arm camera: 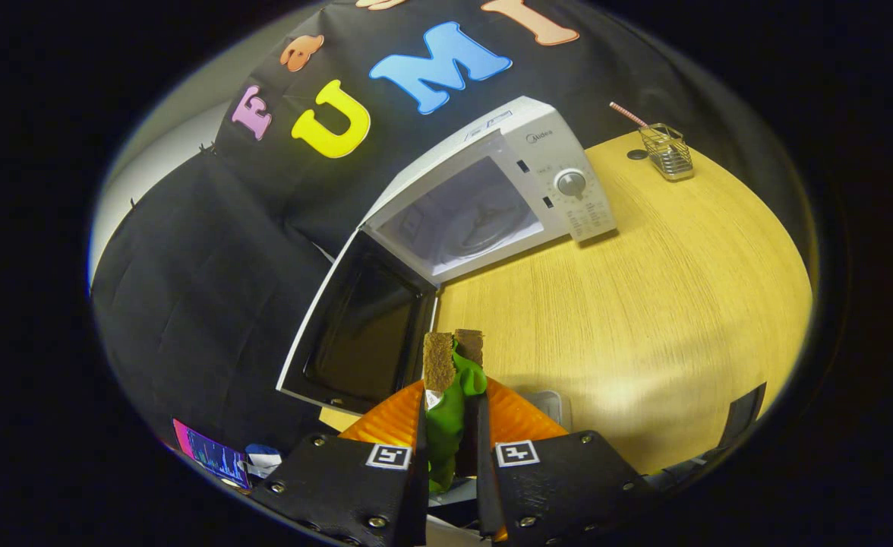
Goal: Open the microwave, put the food inside, and close the microwave door.
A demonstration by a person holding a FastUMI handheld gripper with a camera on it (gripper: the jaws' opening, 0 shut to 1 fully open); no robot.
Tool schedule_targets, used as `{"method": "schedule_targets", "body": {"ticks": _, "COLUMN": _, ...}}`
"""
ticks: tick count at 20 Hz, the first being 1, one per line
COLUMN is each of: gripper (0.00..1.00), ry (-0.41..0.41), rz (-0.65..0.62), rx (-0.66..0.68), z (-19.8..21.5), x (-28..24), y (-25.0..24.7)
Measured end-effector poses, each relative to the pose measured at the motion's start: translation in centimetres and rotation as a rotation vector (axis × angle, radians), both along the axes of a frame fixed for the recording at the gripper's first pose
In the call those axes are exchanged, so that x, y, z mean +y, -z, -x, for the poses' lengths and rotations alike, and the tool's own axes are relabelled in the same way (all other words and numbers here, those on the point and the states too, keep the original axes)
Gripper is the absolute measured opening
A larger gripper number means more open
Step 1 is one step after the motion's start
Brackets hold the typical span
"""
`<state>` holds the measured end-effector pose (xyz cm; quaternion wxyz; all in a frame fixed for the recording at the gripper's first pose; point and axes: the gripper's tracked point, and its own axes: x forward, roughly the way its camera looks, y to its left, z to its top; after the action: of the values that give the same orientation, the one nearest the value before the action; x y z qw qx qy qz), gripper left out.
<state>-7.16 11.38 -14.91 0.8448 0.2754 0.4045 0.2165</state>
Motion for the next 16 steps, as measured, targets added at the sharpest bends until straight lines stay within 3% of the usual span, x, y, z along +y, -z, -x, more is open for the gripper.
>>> {"method": "schedule_targets", "body": {"ticks": 16, "gripper": 0.26, "ry": 0.208, "rz": -0.13, "rx": -0.116, "z": -10.1, "x": 8.7, "y": -0.9}}
